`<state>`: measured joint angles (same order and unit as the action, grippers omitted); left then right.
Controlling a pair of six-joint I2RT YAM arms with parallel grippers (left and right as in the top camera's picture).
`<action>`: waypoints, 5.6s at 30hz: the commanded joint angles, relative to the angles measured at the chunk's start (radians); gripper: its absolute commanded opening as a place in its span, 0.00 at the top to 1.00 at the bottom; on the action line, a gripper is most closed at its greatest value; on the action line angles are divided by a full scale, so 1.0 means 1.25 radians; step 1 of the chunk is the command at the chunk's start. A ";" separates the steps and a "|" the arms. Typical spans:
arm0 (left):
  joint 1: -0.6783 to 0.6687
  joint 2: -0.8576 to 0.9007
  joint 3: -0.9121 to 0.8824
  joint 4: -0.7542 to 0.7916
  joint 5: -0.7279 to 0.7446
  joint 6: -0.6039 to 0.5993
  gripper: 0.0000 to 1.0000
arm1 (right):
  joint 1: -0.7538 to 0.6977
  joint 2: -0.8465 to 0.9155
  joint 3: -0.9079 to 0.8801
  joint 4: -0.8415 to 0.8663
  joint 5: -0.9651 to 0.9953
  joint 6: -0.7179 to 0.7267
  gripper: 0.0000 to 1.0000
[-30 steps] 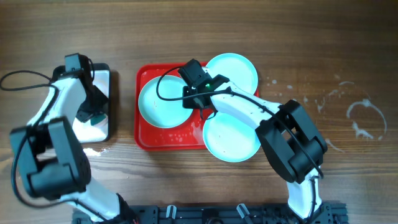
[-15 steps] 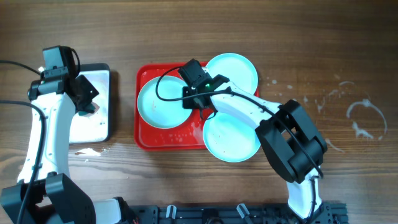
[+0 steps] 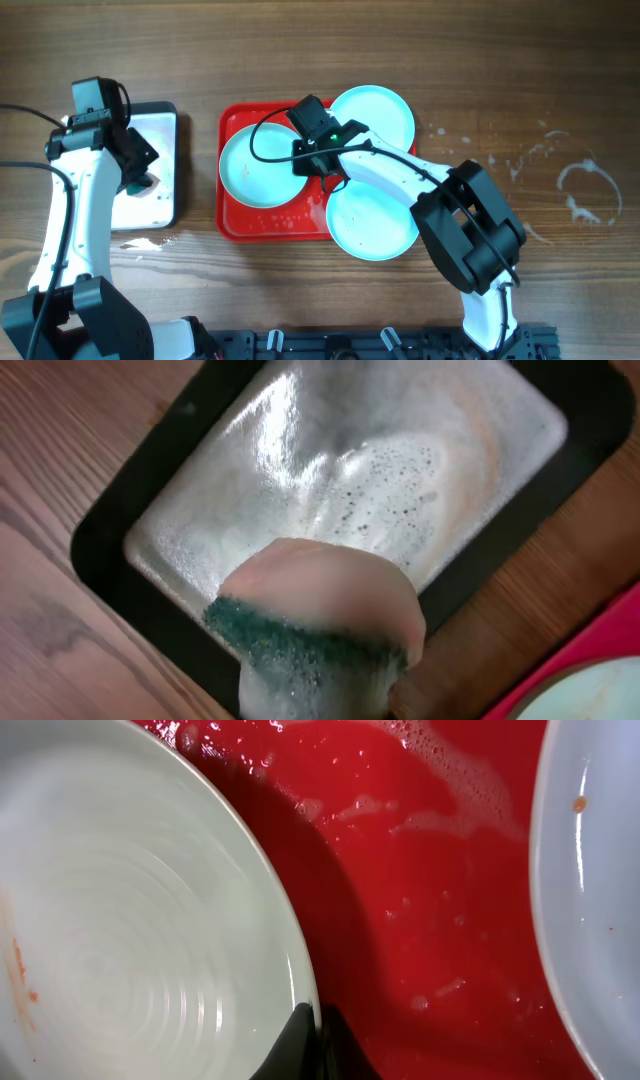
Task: Clean dirty plates on tray and stack at the side
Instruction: 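Lift the sponge with the left gripper and carry it onto the plate, then scrub the plate surface with the sponge while the right gripper holds it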
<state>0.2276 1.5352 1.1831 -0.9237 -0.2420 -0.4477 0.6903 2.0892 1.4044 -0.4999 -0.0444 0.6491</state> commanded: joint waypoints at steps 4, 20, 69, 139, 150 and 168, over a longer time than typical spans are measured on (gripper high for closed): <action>0.000 0.009 0.009 0.039 -0.100 -0.001 0.96 | 0.002 0.024 0.009 -0.007 -0.008 -0.020 0.96; -0.095 0.018 -0.020 0.092 0.086 0.115 0.96 | 0.002 0.024 0.009 -0.003 -0.015 -0.020 0.96; -0.415 0.355 -0.017 0.338 0.392 0.117 0.96 | 0.002 0.024 0.009 0.005 -0.050 -0.038 0.96; -0.485 0.353 -0.042 0.312 -0.337 -0.150 0.96 | 0.002 0.024 0.009 0.021 -0.062 -0.038 0.96; -0.578 0.353 -0.042 0.105 -0.011 -0.148 0.96 | 0.002 0.024 0.009 0.016 -0.078 -0.038 0.96; -0.585 0.353 -0.042 0.334 0.370 0.069 0.96 | 0.002 0.024 0.009 0.014 -0.096 -0.036 0.96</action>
<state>-0.4267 1.8942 1.1507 -0.6109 0.0124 -0.4290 0.6258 2.0926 1.4075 -0.4931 -0.1192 0.6003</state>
